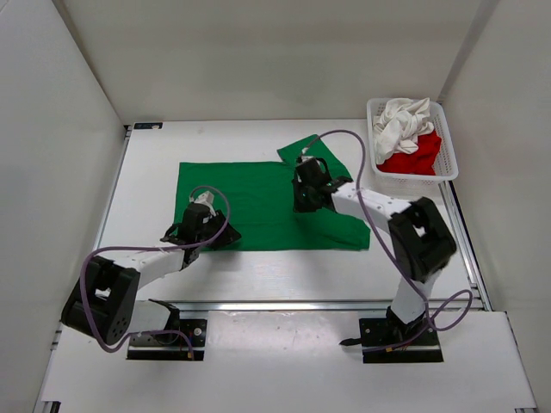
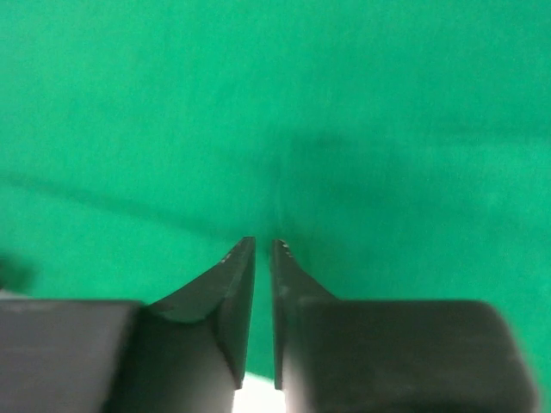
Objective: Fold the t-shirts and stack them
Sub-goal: Fold the flattened tshirt in 1/3 of the way
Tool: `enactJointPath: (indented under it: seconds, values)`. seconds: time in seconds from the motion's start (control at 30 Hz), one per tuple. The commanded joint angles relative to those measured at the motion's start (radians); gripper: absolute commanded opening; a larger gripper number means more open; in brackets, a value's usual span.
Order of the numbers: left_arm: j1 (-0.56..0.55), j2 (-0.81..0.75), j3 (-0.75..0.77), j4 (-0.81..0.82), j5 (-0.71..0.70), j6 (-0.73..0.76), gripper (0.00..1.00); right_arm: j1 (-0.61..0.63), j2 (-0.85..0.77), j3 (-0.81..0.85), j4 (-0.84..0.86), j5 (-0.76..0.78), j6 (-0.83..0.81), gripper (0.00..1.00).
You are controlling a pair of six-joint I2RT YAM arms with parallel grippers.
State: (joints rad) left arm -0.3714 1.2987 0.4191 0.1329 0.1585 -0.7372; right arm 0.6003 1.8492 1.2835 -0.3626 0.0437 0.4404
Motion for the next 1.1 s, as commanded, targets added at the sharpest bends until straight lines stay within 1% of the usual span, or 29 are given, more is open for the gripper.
enactJointPath:
  seconds: [0.0, 0.03, 0.07, 0.13, 0.2, 0.23, 0.27, 0.3, 0.37, 0.4, 0.47, 0.5, 0.57, 0.6, 0.63, 0.67, 0.73, 0.77, 0.8, 0.87, 1.0, 1.07]
  values:
    - [-0.024, -0.003, 0.066, -0.029, -0.04, 0.032, 0.38, -0.005, -0.172, -0.178, 0.135, -0.037, 0.037, 0.08]
    - [-0.026, 0.001, 0.073, -0.053, -0.049, 0.048, 0.38, 0.006, -0.179, -0.208, 0.18, -0.086, 0.037, 0.05]
    - [-0.02, -0.002, 0.081, -0.074, -0.071, 0.064, 0.38, 0.013, -0.197, -0.261, 0.197, -0.088, 0.047, 0.01]
    - [-0.008, -0.001, 0.073, -0.084, -0.08, 0.068, 0.38, 0.016, -0.196, -0.317, 0.211, -0.109, 0.043, 0.0]
    - [0.028, 0.002, 0.061, -0.101, -0.073, 0.079, 0.37, 0.003, -0.167, -0.323, 0.203, -0.139, 0.04, 0.0]
    - [0.061, 0.004, 0.047, -0.104, -0.059, 0.073, 0.36, 0.0, -0.16, -0.338, 0.205, -0.13, 0.034, 0.0]
    - [0.118, -0.004, 0.029, -0.099, -0.038, 0.058, 0.34, 0.001, -0.159, -0.336, 0.203, -0.131, 0.037, 0.0]
    - [0.179, -0.018, -0.012, -0.073, 0.019, 0.039, 0.32, 0.0, -0.162, -0.345, 0.206, -0.133, 0.041, 0.0]
    - [0.261, -0.103, -0.06, -0.084, 0.041, 0.032, 0.32, 0.001, -0.174, -0.365, 0.215, -0.128, 0.026, 0.0]
    - [0.299, -0.13, -0.078, -0.113, 0.012, 0.038, 0.31, 0.001, -0.182, -0.377, 0.223, -0.127, 0.029, 0.0]
    - [0.354, -0.247, -0.103, -0.133, -0.023, 0.041, 0.32, -0.005, -0.186, -0.41, 0.234, -0.136, 0.026, 0.0]
    - [0.408, -0.272, -0.112, -0.133, -0.031, 0.042, 0.31, -0.004, -0.192, -0.421, 0.244, -0.142, 0.032, 0.0]
    - [0.451, -0.34, -0.123, -0.17, -0.059, 0.041, 0.31, -0.017, -0.197, -0.447, 0.26, -0.149, 0.035, 0.0]
    - [0.478, -0.332, -0.131, -0.17, -0.065, 0.048, 0.32, -0.022, -0.199, -0.454, 0.266, -0.153, 0.035, 0.0]
    - [0.52, -0.305, -0.134, -0.168, -0.042, 0.048, 0.32, -0.026, -0.196, -0.466, 0.272, -0.15, 0.032, 0.0]
    - [0.531, -0.261, -0.132, -0.159, -0.001, 0.047, 0.3, -0.028, -0.197, -0.47, 0.275, -0.157, 0.041, 0.0]
    - [0.566, -0.195, -0.129, -0.145, 0.027, 0.038, 0.29, -0.031, -0.212, -0.489, 0.283, -0.163, 0.035, 0.0]
    - [0.589, -0.158, -0.131, -0.109, 0.062, 0.036, 0.28, -0.024, -0.217, -0.493, 0.289, -0.163, 0.031, 0.0]
    - [0.612, -0.147, -0.135, -0.087, 0.078, 0.027, 0.29, -0.036, -0.223, -0.497, 0.283, -0.166, 0.031, 0.0]
    - [0.629, -0.102, -0.134, -0.093, 0.093, 0.03, 0.25, -0.042, -0.237, -0.515, 0.29, -0.166, 0.029, 0.0]
    - [0.667, -0.121, -0.141, -0.118, 0.102, 0.019, 0.23, -0.043, -0.254, -0.539, 0.291, -0.162, 0.034, 0.0]
    - [0.696, -0.171, -0.141, -0.159, 0.128, 0.019, 0.23, -0.034, -0.283, -0.549, 0.284, -0.157, 0.038, 0.0]
